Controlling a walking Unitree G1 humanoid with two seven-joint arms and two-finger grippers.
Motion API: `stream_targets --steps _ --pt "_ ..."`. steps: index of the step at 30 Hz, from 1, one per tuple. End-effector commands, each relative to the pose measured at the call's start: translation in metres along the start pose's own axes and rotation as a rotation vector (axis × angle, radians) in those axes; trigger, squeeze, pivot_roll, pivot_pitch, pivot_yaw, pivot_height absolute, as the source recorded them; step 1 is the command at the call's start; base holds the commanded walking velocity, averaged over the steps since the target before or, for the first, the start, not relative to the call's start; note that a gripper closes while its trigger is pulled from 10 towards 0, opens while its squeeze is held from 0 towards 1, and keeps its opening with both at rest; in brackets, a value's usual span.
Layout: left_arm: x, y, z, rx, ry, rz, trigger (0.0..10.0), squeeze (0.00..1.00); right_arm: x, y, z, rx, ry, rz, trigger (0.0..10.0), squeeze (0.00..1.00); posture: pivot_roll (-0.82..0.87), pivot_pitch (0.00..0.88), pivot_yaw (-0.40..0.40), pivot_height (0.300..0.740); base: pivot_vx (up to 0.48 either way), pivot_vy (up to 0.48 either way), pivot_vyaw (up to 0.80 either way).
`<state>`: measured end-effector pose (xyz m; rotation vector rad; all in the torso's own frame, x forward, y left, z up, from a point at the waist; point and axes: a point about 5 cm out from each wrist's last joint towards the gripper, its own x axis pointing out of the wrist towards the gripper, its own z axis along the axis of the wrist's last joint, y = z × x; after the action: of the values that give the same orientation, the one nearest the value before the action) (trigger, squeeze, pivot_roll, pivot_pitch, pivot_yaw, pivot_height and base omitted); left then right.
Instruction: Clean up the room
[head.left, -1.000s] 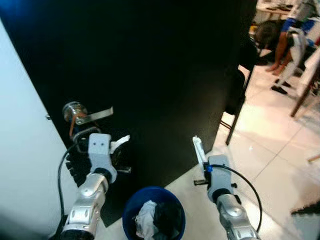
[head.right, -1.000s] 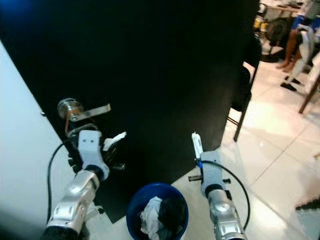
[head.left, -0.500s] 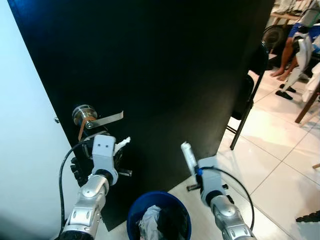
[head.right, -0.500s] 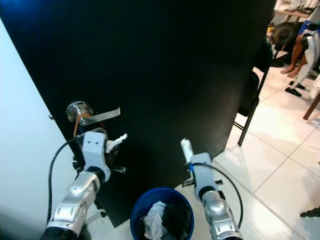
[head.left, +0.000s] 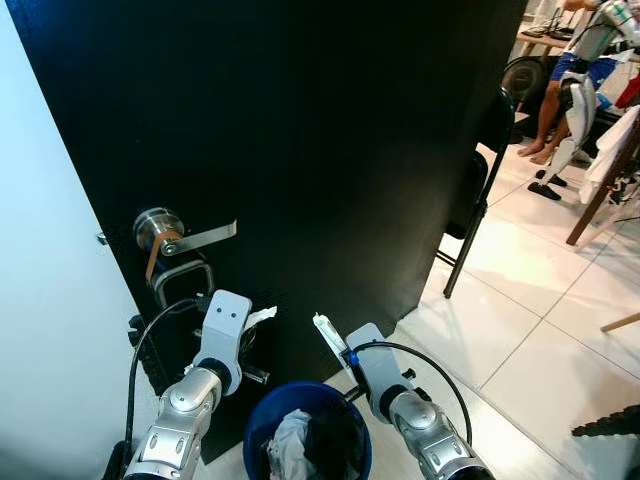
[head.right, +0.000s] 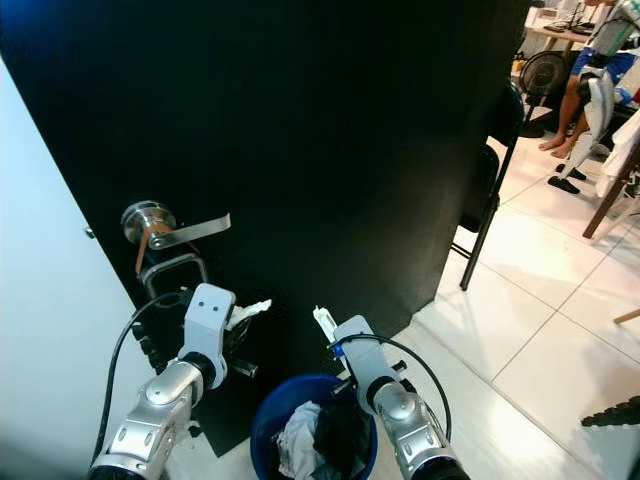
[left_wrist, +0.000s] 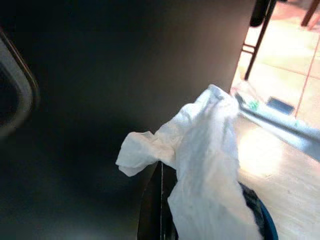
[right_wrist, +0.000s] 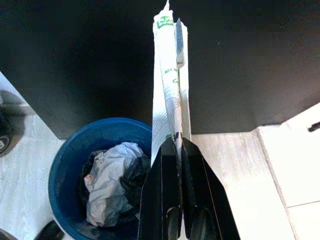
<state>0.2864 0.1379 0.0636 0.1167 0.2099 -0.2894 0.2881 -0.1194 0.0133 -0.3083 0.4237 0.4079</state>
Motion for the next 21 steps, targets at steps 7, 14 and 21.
stream_targets --steps 7,14,21 --pt "-0.0076 -0.0030 -0.0184 0.086 0.069 -0.052 10.0 0.00 0.0028 -0.0004 -0.0019 0.023 0.019 -0.009 10.0 0.00 0.08 0.057 -0.034 0.710 0.000 0.000 0.00" --pt "-0.0080 -0.0040 -0.0185 0.101 0.070 -0.064 10.0 0.00 0.0032 -0.0015 -0.0017 0.023 0.019 -0.015 10.0 0.00 0.07 0.061 -0.031 0.695 0.000 0.000 0.00" --pt "-0.0071 -0.0033 -0.0156 0.111 0.056 -0.071 10.0 0.00 0.0028 -0.0017 -0.0028 0.025 0.021 -0.021 10.0 0.00 0.07 0.066 -0.030 0.671 0.000 0.000 0.00"
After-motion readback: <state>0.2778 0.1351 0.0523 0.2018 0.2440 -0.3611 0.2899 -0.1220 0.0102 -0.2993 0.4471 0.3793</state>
